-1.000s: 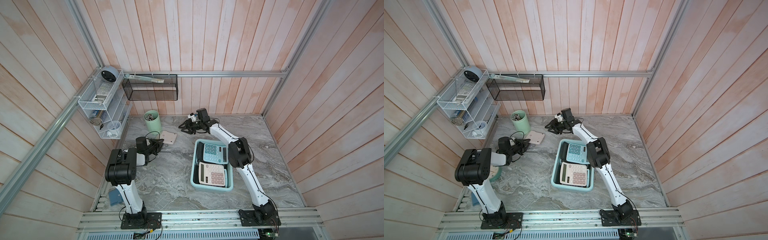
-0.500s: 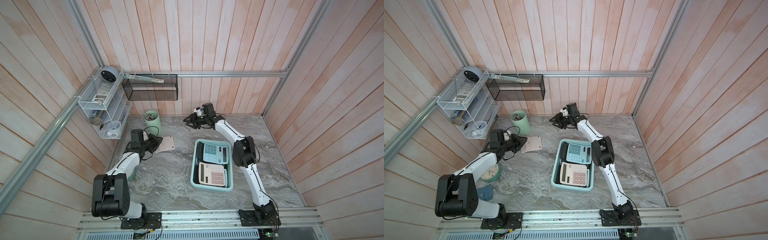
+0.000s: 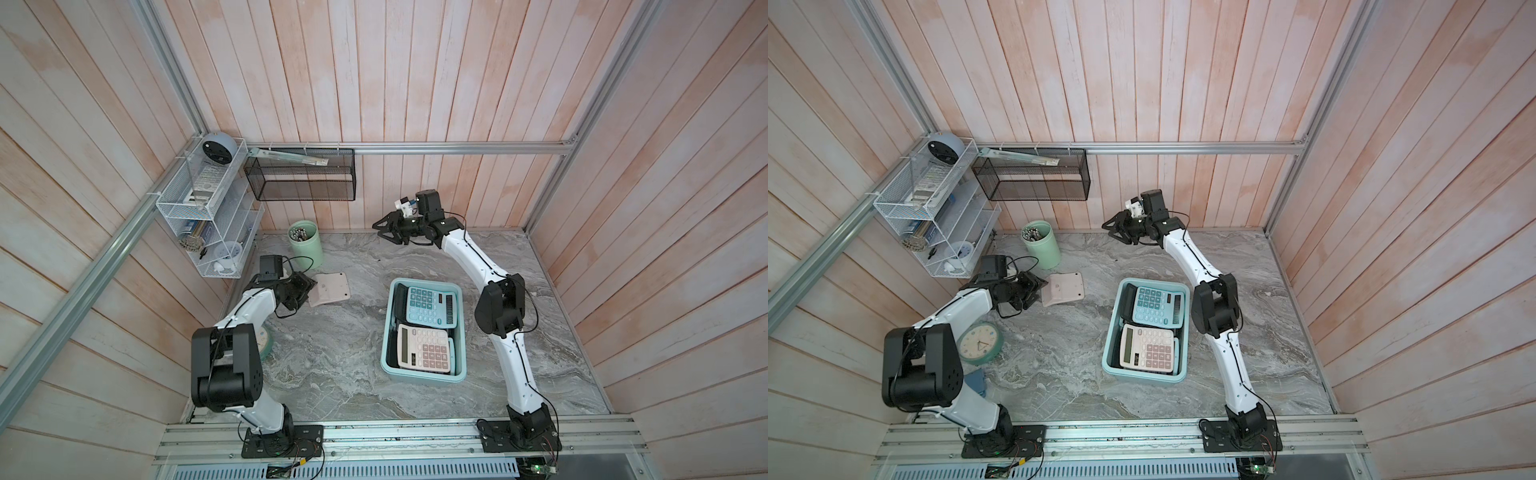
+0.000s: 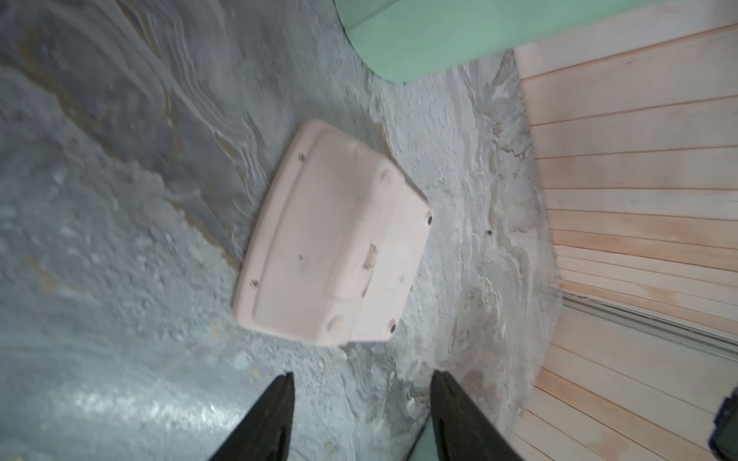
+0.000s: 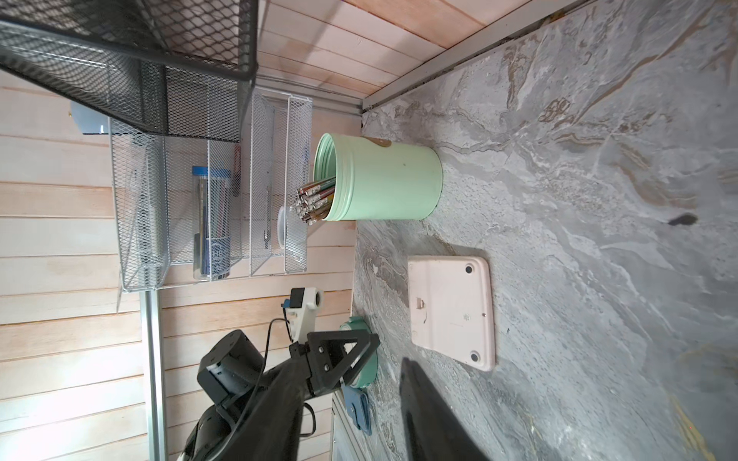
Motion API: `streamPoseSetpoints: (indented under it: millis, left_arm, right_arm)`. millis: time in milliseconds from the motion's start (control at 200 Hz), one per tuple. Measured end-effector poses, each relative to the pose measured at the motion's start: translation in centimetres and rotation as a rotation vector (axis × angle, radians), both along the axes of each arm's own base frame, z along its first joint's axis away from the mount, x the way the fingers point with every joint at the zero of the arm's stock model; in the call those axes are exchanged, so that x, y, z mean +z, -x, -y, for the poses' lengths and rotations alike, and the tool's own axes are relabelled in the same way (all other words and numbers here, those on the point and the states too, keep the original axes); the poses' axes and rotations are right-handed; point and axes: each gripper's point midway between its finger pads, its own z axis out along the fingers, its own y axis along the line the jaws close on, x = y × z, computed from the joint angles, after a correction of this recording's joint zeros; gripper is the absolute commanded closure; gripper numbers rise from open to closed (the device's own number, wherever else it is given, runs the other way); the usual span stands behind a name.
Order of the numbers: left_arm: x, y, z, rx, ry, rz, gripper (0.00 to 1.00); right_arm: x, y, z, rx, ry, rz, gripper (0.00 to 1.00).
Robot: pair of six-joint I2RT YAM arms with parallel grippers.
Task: Put the calculator in the storage box
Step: Pick up the calculator at the center of the board.
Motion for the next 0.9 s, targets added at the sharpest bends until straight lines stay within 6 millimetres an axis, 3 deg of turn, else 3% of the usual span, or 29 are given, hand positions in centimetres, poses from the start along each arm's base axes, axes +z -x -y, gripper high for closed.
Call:
streamPoseSetpoints:
  millis: [125, 315, 520, 685, 900]
  left_arm:
    - [-0.8, -2.5, -1.4, 0.007, -0.039, 0.003, 0.40]
    - [-3.7, -3.6, -1.8, -0.010, -0.046, -0.040, 0.39]
    - [-5.9, -3.1, -0.9, -0.025, -0.001, -0.054, 0.39]
    - [-6.1, -1.6, 1.8, -0.038, 0.050, -0.026, 0.39]
    - [-5.6, -0.2, 8.9, -0.125, 0.153, -0.019, 0.39]
  right_arm:
    - [-2.9, -0.5, -1.4, 0.013, 0.027, -0.026, 0.54]
    - [-7.5, 0.2, -2.4, 0.016, 0.095, -0.103, 0.54]
    - [-8.5, 1.0, -2.9, 0.034, 0.127, -0.112, 0.54]
    - [-9.1, 1.0, -2.4, 0.028, 0.150, -0.122, 0.54]
    - [-10.1, 0.1, -0.7, -0.015, 0.183, -0.146, 0.54]
